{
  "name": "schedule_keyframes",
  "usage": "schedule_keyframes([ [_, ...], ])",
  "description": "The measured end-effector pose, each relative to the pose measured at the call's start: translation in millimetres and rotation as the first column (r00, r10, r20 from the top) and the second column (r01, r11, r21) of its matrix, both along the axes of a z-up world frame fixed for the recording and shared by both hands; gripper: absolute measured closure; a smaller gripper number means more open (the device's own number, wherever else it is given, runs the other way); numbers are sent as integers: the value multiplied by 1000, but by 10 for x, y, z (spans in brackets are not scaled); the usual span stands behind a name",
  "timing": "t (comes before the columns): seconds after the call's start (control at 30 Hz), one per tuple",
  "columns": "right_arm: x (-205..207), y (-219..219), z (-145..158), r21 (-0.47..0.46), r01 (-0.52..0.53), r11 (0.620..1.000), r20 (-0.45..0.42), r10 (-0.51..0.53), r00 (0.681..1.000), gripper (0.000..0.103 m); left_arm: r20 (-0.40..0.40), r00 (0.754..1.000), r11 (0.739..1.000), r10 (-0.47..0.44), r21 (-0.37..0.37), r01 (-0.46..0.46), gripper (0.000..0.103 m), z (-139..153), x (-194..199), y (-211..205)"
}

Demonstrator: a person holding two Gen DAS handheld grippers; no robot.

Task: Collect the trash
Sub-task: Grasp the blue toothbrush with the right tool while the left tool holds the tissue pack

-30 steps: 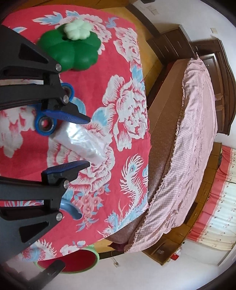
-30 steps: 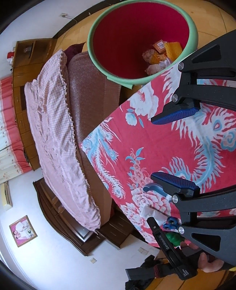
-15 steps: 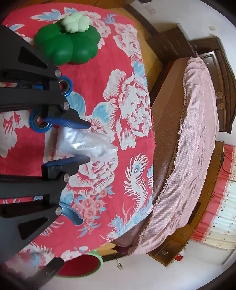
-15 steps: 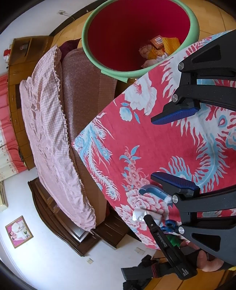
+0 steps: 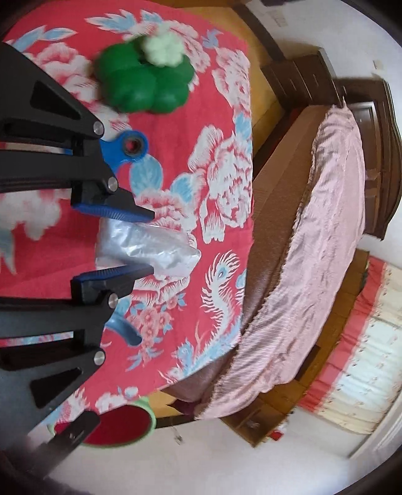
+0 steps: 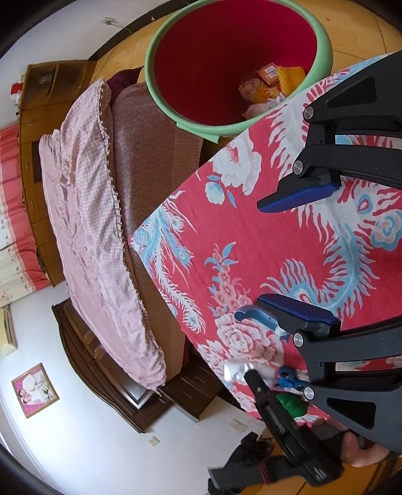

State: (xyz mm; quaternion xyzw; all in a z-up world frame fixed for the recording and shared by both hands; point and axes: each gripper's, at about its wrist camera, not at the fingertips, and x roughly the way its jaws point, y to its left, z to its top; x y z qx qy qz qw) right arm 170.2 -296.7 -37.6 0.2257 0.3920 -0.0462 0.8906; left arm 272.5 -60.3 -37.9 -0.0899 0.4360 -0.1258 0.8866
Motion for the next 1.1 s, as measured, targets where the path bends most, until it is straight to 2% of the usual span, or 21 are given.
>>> schedule_keyframes([
  [0.23, 11, 153, 14, -15, -34, 999, -6, 34, 999, 47, 17, 993, 990, 120, -77, -118, 76, 63, -395, 370],
  [0.5, 120, 453, -58, -39, -101, 994, -36, 99, 994, 47, 35, 977, 976, 212, -61, -210, 76, 16, -618, 705],
  [0.83, 281, 845, -193, -72, -181, 981, -74, 176, 982, 47, 32, 973, 968, 227, -114, -222, 76, -54, -667, 860],
  [1.1, 420, 1037, -287, -104, -199, 974, -95, 190, 977, 47, 42, 975, 968, 218, -135, -211, 76, -81, -686, 885],
])
